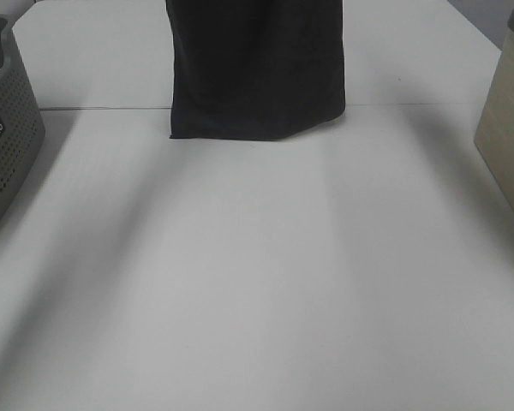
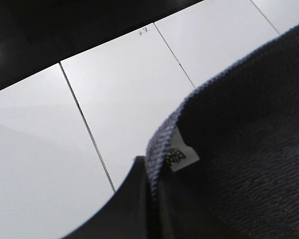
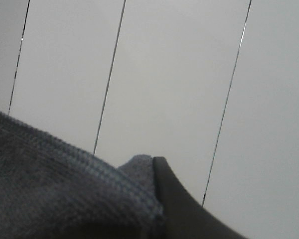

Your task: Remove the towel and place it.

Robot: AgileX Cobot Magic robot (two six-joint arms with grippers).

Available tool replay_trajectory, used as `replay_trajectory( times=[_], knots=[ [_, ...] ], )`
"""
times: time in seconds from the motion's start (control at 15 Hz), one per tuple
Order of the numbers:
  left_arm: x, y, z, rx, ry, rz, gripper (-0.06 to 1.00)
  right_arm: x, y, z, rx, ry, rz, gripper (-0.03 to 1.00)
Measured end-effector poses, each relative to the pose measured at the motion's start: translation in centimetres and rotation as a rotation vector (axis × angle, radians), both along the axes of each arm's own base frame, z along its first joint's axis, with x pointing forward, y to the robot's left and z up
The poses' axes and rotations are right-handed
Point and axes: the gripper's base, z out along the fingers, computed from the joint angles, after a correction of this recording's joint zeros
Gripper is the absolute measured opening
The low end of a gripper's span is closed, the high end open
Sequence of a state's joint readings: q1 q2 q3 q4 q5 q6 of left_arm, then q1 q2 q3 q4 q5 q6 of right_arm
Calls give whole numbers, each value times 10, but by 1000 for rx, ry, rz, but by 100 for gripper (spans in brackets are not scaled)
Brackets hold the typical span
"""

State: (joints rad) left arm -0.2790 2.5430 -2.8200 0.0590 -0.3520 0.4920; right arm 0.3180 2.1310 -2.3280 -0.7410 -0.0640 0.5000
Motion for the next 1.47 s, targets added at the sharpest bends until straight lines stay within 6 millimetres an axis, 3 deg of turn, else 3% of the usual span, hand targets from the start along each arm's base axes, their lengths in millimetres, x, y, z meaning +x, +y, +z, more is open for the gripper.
replay_trajectory(
  times=[0.4,0.67,0.93,1.13,1.47],
  knots=[
    [7,-1,-9,20,122,-2,0,2,-3,-5,67,80,-22,1],
    [4,-1,-6,44,425,-21,0,4,-10,-24,201,339,-87,1],
    [-33,4,16,99,850,-82,0,-27,-6,-21,135,656,17,1],
    [-53,7,11,122,1116,-102,0,-48,-4,-26,49,868,76,1],
    [-66,8,-2,32,1370,-117,0,-75,-8,-26,-24,1071,103,1]
  ],
)
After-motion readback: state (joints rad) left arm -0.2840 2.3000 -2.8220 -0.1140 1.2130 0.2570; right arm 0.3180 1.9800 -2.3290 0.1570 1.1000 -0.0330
